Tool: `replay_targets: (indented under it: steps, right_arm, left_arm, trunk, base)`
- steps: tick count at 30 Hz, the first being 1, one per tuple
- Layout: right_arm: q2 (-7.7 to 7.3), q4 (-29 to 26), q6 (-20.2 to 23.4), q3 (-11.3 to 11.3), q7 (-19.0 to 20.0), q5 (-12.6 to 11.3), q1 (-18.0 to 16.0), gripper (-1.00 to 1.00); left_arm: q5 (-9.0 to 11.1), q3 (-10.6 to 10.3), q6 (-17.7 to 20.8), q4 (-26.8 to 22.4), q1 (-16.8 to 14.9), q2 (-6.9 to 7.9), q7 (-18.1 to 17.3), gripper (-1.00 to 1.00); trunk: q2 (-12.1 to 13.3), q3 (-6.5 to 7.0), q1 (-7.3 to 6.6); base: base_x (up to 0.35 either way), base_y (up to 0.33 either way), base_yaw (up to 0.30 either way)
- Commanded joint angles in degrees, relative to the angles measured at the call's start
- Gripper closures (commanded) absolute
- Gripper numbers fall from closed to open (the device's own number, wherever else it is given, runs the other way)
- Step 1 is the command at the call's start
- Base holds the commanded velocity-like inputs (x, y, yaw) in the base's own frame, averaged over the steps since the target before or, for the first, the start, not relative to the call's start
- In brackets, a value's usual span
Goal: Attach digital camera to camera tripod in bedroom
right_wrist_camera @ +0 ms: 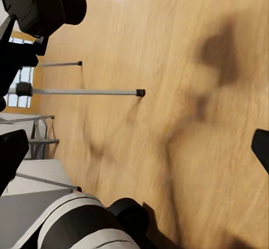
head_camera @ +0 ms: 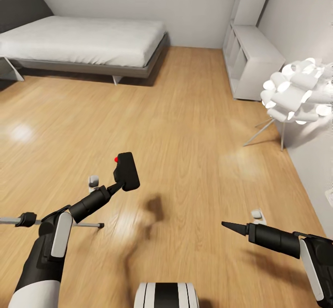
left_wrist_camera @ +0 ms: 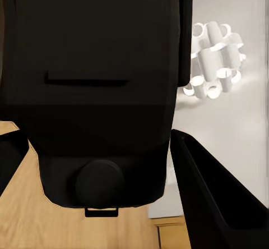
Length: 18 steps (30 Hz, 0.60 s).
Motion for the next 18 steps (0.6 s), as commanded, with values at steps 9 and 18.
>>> replay_targets:
  steps: [9, 18]
  right_arm:
    - [-0.15, 0.0, 0.4, -0.1, 0.0, -0.2, 0.0, -1.00]
    - [-0.16, 0.0, 0.3, -0.1, 0.0, -0.2, 0.0, -1.00]
  left_arm:
    - [-0.2, 0.0, 0.1, 0.0, 0.0, -1.53, 0.1, 1.00]
    - [-0.6, -4.1, 0.0, -0.5, 0.0, -2.50, 2.1, 1.00]
  trunk:
    - [0.1, 1.97, -0.24]
    - [0.2, 3.96, -0.47]
  base:
    - [0.000, 0.000, 0.000]
    - [0.000, 0.000, 0.000]
